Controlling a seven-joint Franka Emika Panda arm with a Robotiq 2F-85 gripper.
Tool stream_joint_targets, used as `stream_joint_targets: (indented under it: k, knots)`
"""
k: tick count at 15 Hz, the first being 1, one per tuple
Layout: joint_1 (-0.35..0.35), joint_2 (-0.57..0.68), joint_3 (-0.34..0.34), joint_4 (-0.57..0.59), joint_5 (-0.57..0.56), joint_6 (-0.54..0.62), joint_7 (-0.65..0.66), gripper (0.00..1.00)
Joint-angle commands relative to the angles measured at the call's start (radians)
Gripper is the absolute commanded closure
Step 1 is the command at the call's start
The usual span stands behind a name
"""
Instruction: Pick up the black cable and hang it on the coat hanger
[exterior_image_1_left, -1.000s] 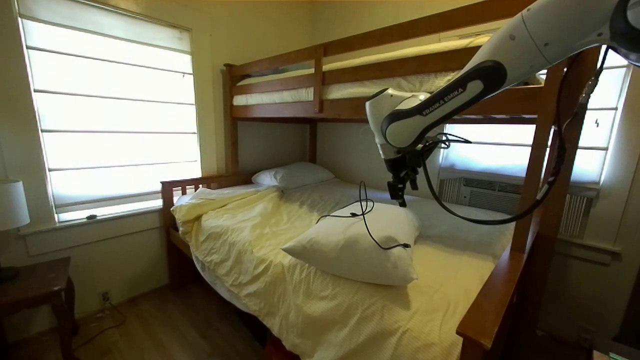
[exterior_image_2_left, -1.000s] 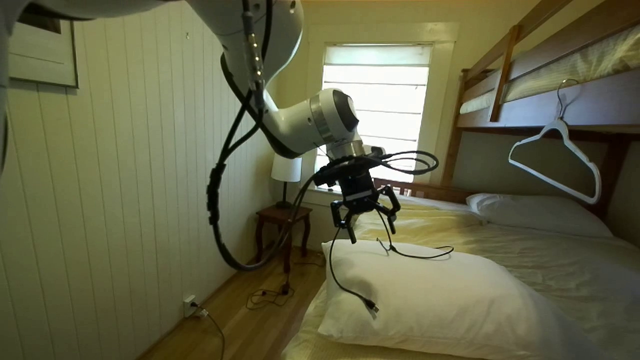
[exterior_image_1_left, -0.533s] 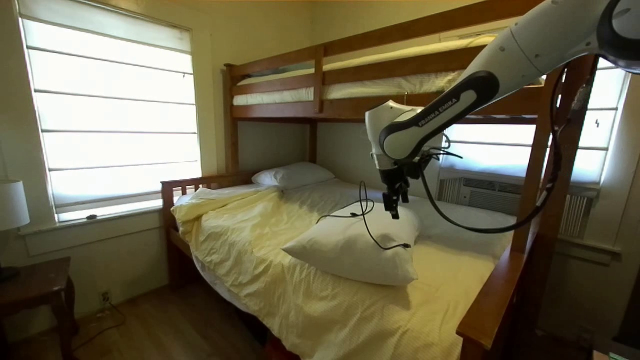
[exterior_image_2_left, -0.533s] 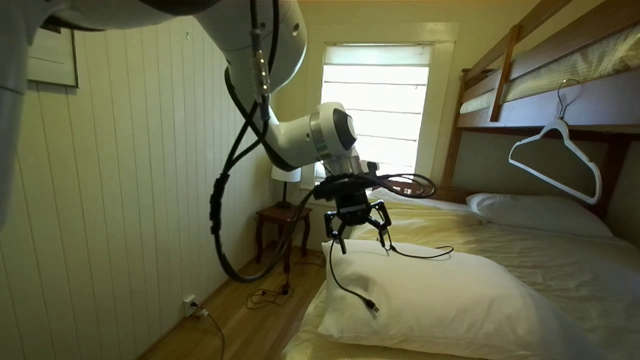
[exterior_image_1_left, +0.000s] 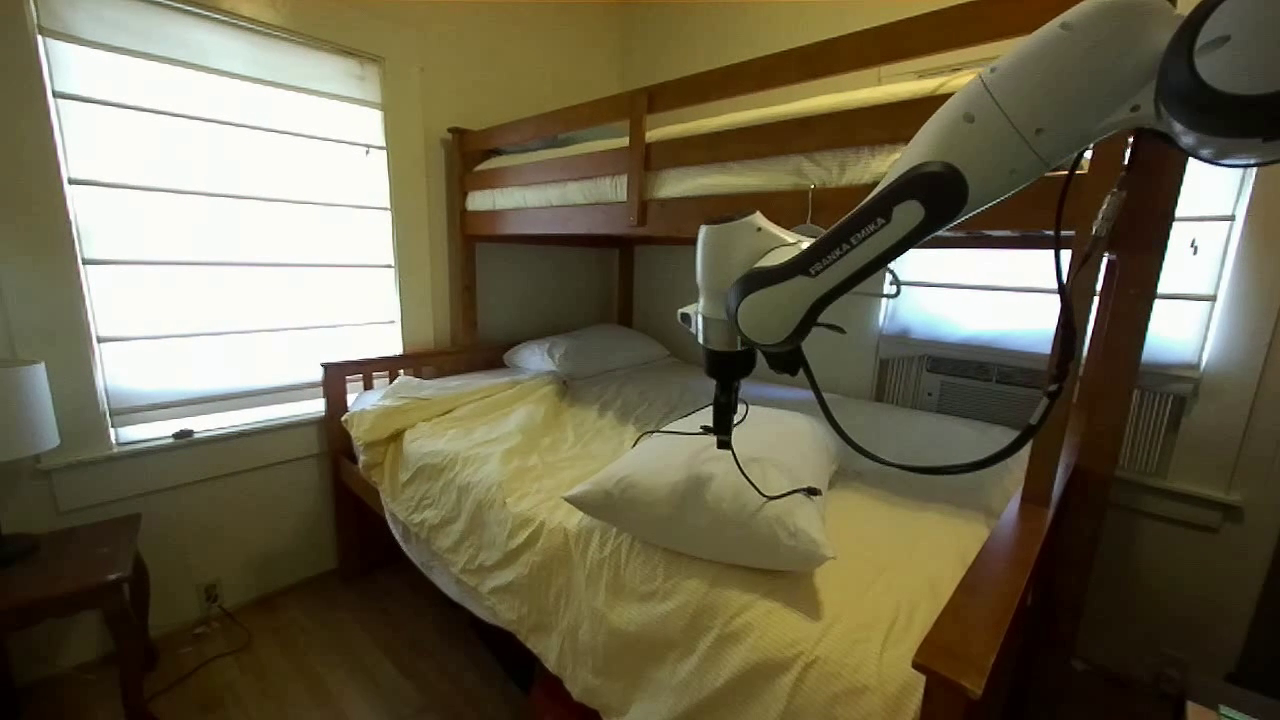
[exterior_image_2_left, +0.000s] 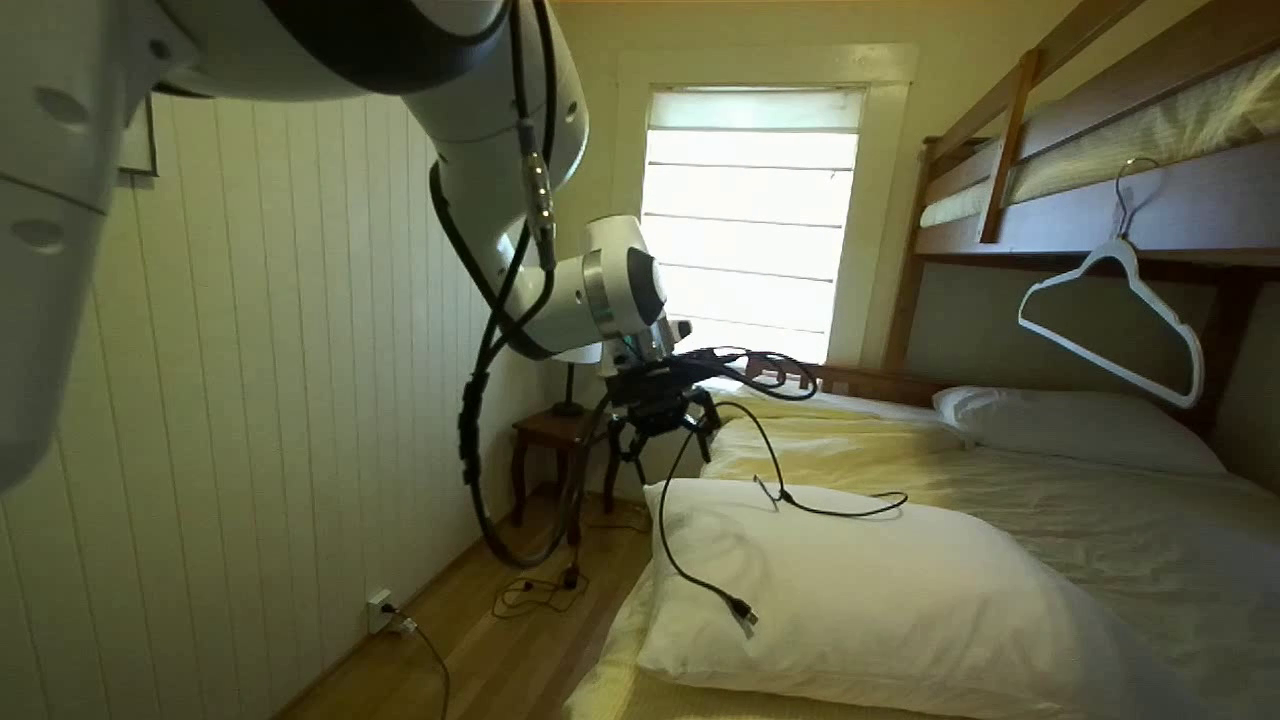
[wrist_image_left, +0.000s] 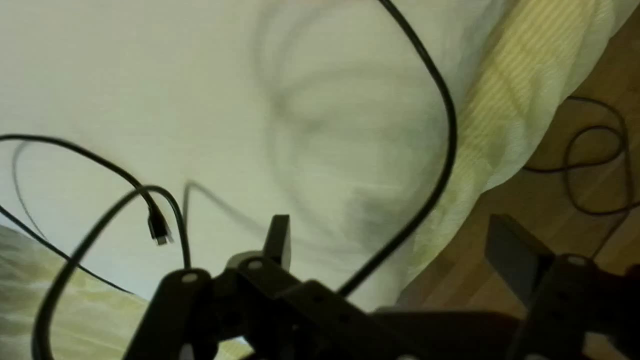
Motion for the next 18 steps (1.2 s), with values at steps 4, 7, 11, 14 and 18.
stream_joint_targets:
  k: [4,7,11,14,18]
  knots:
    - [0.003,0.032,0.012,0.027,0.084,0.034,-0.082,0.0]
    - [-0.007,0.049,0.012,0.033,0.134,0.039,-0.095,0.12]
    - [-0.022,0.034,-0.007,0.021,0.166,0.012,-0.07,0.48]
    - [-0.029,0.024,-0.02,0.016,0.175,0.01,-0.061,0.7]
    - [-0.037,0.037,-0.011,0.026,0.203,0.022,-0.085,0.96]
